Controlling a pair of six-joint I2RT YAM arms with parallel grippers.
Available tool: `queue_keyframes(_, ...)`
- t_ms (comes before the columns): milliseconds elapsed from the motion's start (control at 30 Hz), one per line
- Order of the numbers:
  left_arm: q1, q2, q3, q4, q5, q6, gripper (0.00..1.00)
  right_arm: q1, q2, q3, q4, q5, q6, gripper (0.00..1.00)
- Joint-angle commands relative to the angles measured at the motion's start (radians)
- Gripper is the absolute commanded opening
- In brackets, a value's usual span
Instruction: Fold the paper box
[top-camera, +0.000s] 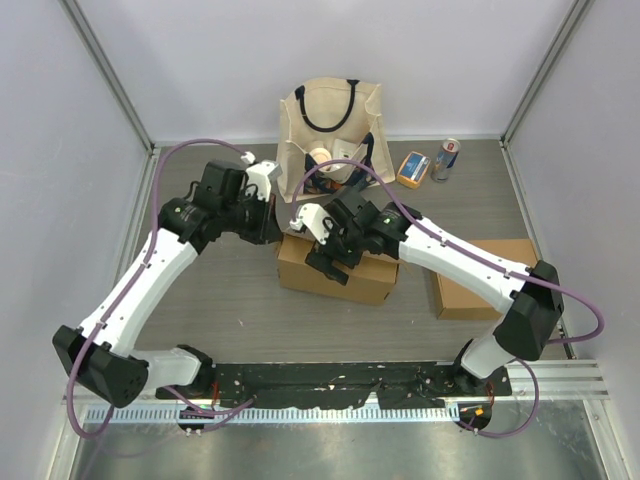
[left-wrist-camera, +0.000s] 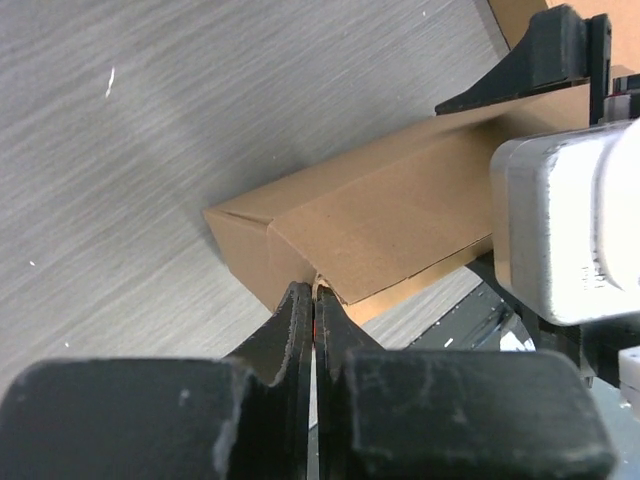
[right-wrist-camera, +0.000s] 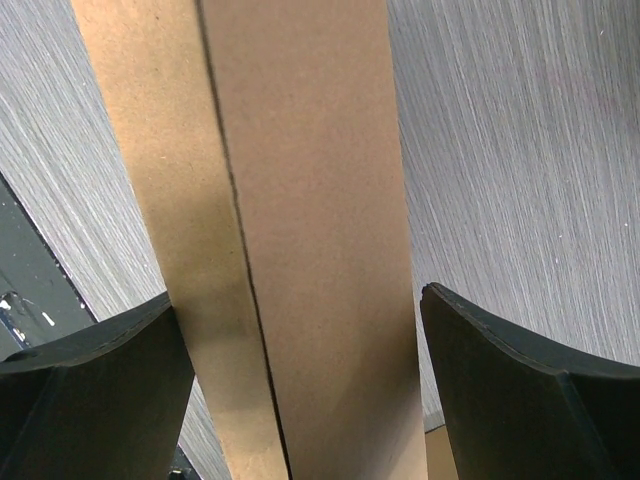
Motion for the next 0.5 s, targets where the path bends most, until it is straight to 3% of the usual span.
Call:
queue_keyframes(0,-0.004,-0.042,-0.062,-0.003,-0.014,-0.074,0.07,0.004,0.009,0.011,0.026,0.012,-0.015,0.9)
queue_keyframes(100,-0.004,-0.122,-0.171,0.099,-0.054,-0.105,0.18,0.003,0.01,0.014,0.025,-0.001,-0.017,0.9)
queue_keyframes(233,-0.006,-0.269,-0.306,0.268,-0.166,-0.141,0.44,0.004,0.016,0.025,0.019,-0.024,-0.017,0.9)
queue_keyframes(367,-0.004,-0.373,-0.382,0.377,-0.211,-0.116,0.5,0.004,0.012,0.026,0.015,-0.029,-0.014,0.89)
queue_keyframes(467,-0.006,-0.377,-0.39,0.4,-0.147,-0.083,0.5,0.003,0.007,0.026,0.02,-0.035,-0.014,0.89)
